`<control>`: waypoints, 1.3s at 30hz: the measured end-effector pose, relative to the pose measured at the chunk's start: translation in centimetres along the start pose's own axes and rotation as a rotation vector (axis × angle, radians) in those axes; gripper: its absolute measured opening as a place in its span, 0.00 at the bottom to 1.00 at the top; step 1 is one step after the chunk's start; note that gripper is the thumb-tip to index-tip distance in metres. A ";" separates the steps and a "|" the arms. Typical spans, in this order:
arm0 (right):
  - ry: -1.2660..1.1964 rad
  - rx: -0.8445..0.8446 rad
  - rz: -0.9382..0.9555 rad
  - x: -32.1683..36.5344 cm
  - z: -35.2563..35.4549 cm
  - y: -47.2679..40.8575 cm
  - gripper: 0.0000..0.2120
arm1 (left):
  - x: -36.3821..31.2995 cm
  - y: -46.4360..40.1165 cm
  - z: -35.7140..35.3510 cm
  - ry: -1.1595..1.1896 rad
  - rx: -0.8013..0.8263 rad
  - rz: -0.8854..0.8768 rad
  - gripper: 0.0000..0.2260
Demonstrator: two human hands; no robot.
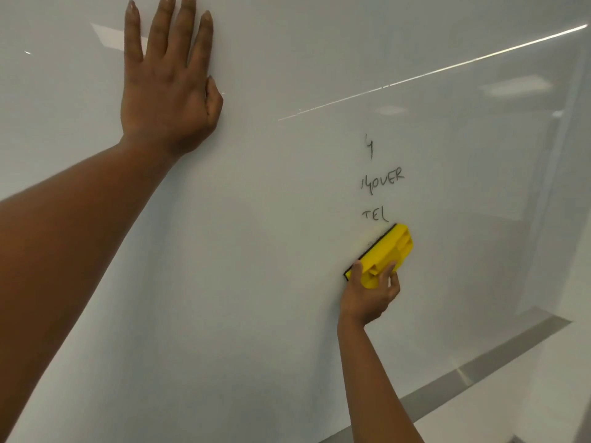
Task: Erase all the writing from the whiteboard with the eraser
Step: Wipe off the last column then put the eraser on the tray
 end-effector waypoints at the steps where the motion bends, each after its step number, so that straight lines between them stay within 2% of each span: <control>1: -0.002 0.014 0.079 0.3 0.0 0.8 0.33 | 0.0 0.0 0.0 0.003 -0.001 0.001 0.26; 4: 0.010 0.061 0.285 -0.5 0.5 2.8 0.34 | 0.0 0.1 0.0 0.007 -0.008 0.003 0.26; 8: 0.006 0.101 0.350 -2.6 1.6 2.6 0.34 | 0.0 0.1 0.0 0.010 -0.013 0.005 0.26; 10: 0.017 0.071 0.292 -3.3 1.8 1.2 0.33 | 0.0 0.1 0.1 0.014 -0.010 0.005 0.26; 14: -0.006 -0.030 -0.007 -3.1 1.3 -2.5 0.32 | 0.0 0.1 0.1 0.005 -0.005 0.005 0.26; 16: -0.036 -0.055 -0.056 -1.9 0.6 -3.6 0.32 | 0.0 0.1 0.1 -0.001 -0.004 0.006 0.26; 18: -0.078 -0.048 0.027 0.0 -0.4 -3.5 0.32 | 0.1 0.1 0.1 -0.002 -0.005 0.009 0.26; 22: -0.109 0.030 0.356 3.1 -1.8 -0.4 0.33 | 0.0 0.1 0.1 0.006 -0.003 0.004 0.26; 26: -0.100 0.143 0.537 2.4 -1.0 1.3 0.32 | 0.0 0.2 0.2 0.006 -0.006 0.003 0.27; 29: -0.073 0.118 0.519 0.6 -0.1 0.0 0.33 | -0.1 0.2 0.1 -0.001 -0.005 0.003 0.27; 35: -0.076 -0.001 0.228 2.5 -1.5 -3.2 0.34 | -0.1 0.2 0.1 -0.010 -0.003 -0.001 0.27; 37: -0.114 -0.005 0.263 4.7 -2.5 -3.2 0.33 | -0.2 0.2 0.2 -0.009 -0.006 0.002 0.27; 39: -0.130 0.027 0.413 6.9 -3.3 -2.0 0.33 | -0.2 0.2 0.2 -0.008 -0.006 0.003 0.27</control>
Point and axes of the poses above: each hand's wrist, its own y-axis away from the middle knuckle, its own z-axis out of the back of the hand, x = y × z, the point moved 3 cm from there along -y, towards the middle knuckle, and after that the axes turned 2 degrees about z, right-handed, at the moved point
